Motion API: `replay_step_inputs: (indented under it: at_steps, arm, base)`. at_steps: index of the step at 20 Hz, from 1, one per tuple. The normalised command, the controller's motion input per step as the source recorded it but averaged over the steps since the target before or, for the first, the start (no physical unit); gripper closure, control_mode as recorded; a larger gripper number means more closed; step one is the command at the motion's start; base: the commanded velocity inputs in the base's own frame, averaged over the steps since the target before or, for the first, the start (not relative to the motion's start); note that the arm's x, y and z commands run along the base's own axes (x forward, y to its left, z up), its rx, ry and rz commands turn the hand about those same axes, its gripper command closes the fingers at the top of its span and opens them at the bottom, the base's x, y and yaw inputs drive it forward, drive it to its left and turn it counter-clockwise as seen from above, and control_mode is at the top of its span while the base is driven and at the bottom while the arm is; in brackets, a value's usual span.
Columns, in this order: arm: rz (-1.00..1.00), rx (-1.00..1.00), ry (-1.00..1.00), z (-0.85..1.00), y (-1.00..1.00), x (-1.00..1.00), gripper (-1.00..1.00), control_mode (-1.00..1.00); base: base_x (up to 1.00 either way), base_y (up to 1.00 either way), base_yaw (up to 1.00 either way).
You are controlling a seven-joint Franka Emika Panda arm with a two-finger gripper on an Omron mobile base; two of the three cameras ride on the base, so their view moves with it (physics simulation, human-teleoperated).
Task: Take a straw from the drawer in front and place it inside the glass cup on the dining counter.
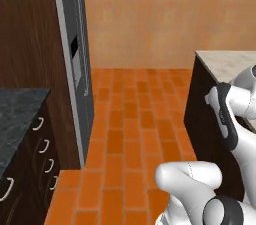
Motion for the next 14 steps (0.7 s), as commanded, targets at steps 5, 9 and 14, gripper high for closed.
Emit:
replay_step_inputs:
  at_steps: [5, 9, 14]
  arm:
    - [0.0, 0.0, 0.0, 0.0, 0.0, 0.0, 1.0, 1.0]
    - [0.0, 0.0, 0.0, 0.0, 0.0, 0.0, 1.0, 1.0]
    - [0.0, 0.0, 0.0, 0.0, 0.0, 0.0, 1.0, 1.0]
  base:
    - [1.0, 0.13, -0.36]
    - [1.0, 0.21, -0.36]
    - [0.99, 0.35, -0.36]
